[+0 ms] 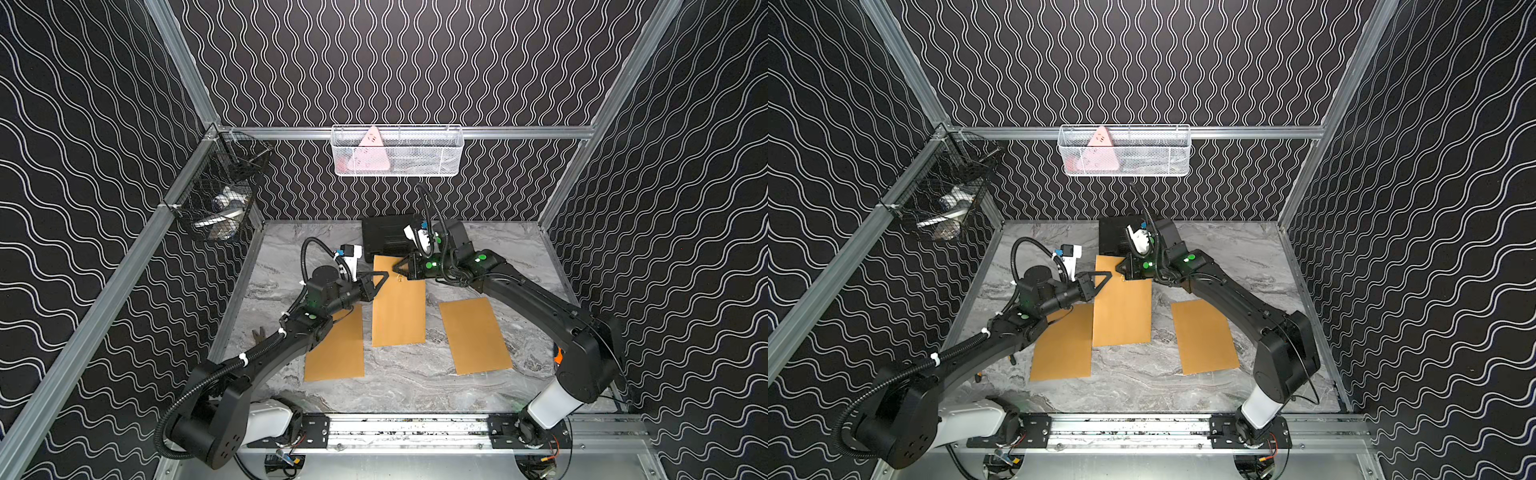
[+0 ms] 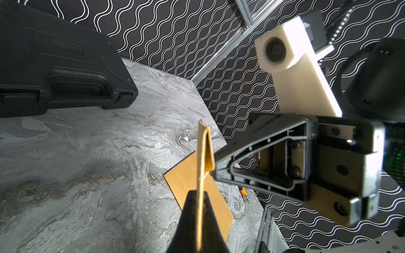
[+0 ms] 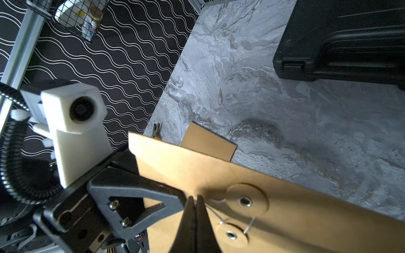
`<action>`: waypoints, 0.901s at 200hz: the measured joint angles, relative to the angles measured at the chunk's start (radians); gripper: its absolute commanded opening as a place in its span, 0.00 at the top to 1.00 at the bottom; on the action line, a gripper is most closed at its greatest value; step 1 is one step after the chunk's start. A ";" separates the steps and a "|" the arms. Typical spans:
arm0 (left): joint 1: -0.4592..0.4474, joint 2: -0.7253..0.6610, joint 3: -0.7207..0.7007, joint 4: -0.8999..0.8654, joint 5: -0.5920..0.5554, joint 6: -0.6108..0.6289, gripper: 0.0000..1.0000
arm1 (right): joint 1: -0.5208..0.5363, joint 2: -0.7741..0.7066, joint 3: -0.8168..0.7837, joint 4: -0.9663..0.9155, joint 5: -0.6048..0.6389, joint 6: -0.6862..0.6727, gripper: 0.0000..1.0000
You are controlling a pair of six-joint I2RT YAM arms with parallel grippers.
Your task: Open the file bag
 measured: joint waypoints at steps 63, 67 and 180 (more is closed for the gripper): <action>0.000 0.006 0.000 0.008 -0.004 -0.006 1.00 | 0.029 -0.004 -0.010 0.006 -0.008 -0.001 1.00; 0.000 0.006 0.000 0.008 -0.005 -0.006 1.00 | 0.031 -0.006 -0.013 0.008 -0.007 -0.001 1.00; 0.006 0.030 0.055 -0.021 -0.053 -0.010 1.00 | 0.037 -0.076 -0.170 0.058 0.011 0.032 1.00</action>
